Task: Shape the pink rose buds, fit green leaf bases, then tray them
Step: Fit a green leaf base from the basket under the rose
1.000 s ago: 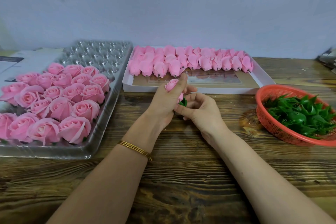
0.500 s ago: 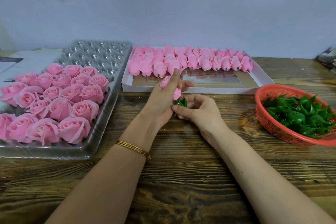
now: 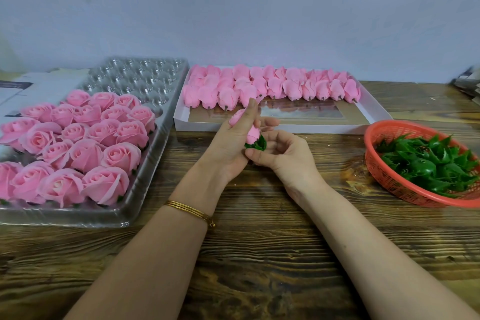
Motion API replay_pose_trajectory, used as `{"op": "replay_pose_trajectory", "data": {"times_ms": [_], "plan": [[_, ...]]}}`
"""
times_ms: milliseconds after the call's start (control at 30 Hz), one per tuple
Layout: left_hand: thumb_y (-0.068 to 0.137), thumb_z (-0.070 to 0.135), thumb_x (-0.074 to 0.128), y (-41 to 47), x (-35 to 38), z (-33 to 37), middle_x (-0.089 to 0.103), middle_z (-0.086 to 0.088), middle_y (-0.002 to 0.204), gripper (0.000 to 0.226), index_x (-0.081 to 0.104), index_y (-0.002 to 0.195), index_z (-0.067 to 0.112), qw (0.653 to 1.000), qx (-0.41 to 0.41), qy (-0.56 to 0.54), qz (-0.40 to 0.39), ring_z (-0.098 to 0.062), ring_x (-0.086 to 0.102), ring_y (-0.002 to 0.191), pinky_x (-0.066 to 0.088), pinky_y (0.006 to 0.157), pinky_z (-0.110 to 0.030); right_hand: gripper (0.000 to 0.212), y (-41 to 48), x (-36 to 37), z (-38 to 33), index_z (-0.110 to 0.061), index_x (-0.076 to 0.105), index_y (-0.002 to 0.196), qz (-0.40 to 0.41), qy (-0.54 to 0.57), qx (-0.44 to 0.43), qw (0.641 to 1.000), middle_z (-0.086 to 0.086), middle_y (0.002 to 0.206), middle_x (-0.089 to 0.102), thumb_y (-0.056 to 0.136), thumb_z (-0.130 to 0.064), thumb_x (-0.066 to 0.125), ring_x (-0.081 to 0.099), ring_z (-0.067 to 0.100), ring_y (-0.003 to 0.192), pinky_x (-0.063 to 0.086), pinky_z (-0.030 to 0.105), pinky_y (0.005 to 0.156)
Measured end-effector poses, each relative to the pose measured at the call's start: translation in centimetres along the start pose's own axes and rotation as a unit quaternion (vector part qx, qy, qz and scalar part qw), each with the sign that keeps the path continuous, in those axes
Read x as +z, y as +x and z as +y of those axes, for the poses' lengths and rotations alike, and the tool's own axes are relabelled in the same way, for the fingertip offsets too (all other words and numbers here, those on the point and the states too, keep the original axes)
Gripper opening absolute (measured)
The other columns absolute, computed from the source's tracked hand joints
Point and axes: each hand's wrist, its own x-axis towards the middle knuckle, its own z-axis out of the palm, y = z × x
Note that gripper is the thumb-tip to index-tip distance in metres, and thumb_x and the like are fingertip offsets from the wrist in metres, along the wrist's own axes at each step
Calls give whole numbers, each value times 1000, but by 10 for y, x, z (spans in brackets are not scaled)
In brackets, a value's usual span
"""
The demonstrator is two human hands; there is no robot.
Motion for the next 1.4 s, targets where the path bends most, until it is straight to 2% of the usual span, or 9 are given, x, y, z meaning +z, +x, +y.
{"op": "replay_pose_trajectory", "data": {"times_ms": [133,267,467,533,600,833,1067,1233,1400], "plan": [[92,43,53,-1,2,-1,73,-3,80,41,45,65,13,1000,-1,11,9,-17,71,76,61,69,-35,24,0,0,-1,-6,68,89,4,-5,-12,1000,3,77,72,72,7,79,67,12,74,58,28,79],[99,40,48,0,3,-2,73,-2,80,43,44,66,13,999,3,34,25,-16,70,77,60,76,-37,26,0,0,-1,-8,68,89,3,-8,-25,1000,-2,75,72,71,9,78,66,6,70,57,23,76],[79,47,60,2,1,-3,73,-2,80,40,47,62,14,999,7,27,30,-14,71,75,61,71,-33,30,0,0,-1,-11,69,89,-1,-25,-37,999,4,81,72,72,12,76,67,11,75,58,31,82],[80,48,60,3,0,-4,72,-1,79,40,47,61,15,999,10,19,39,-14,69,76,60,74,-34,29,1,-1,1,-11,69,90,5,-26,-37,999,7,83,72,73,12,76,67,15,79,57,33,83],[89,45,58,4,0,-5,67,0,76,43,47,60,16,998,20,20,56,-14,64,78,55,79,-34,28,2,-1,3,-9,69,93,13,-15,-27,999,8,84,73,73,11,76,68,16,79,58,30,80],[97,43,53,1,5,-3,36,-5,66,49,50,54,19,995,31,61,74,-14,41,65,36,67,-29,27,3,-3,4,-7,70,94,11,15,-3,1000,2,78,74,72,9,77,70,12,75,56,21,72],[96,43,53,-1,6,-3,37,-5,66,49,55,53,20,994,26,77,73,-13,46,64,39,66,-27,29,3,-2,3,-6,69,93,4,22,-16,1000,-2,75,75,72,12,76,70,7,73,56,19,73],[84,47,61,-1,4,-3,45,-1,65,40,55,56,19,995,25,73,62,-12,47,64,41,69,-29,31,2,-2,2,-7,69,95,-5,19,-25,999,-2,76,75,73,14,74,70,7,75,55,18,73],[95,41,55,2,2,-4,50,1,68,43,54,59,18,996,17,65,65,-12,50,65,44,69,-28,33,1,-2,1,-10,70,95,-9,12,-31,999,-4,77,75,73,14,74,70,6,75,55,18,74]]}}
